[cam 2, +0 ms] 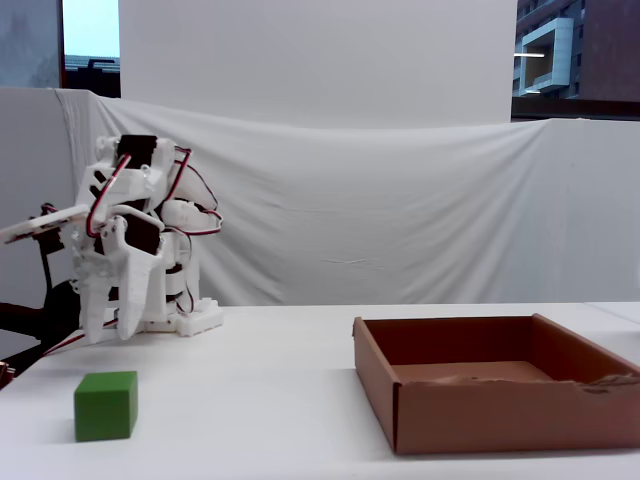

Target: Grasp a green cube and put it in a box.

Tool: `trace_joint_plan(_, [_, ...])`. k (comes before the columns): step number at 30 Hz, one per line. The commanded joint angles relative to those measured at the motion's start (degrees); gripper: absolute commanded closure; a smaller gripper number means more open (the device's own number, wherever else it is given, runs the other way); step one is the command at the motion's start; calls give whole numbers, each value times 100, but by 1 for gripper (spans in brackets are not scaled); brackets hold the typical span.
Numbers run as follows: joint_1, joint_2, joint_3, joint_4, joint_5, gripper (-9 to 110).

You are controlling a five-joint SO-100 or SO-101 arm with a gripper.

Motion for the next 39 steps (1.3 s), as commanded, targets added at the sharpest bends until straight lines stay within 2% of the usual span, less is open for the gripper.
trace_joint_plan(1, [-44,26,-35,26,18,81])
trace_joint_plan(11, [-97,18,-272,-237,237,75])
trace_joint_plan(17, [-334,-343,-580,-149,-290,75])
trace_joint_plan(18, [-545,-1063,-633,-668,-650,75])
trace_joint_plan(21, [-606,-1582,-870,-940,-1011,75])
trace_joint_plan(30, [-914,-3920,-2452,-1257,-1397,75])
trace_joint_plan(31, [-914,-4562,-2689,-1617,-1397,75])
trace_joint_plan(39, [-861,-5616,-2944,-2180,-1661,75])
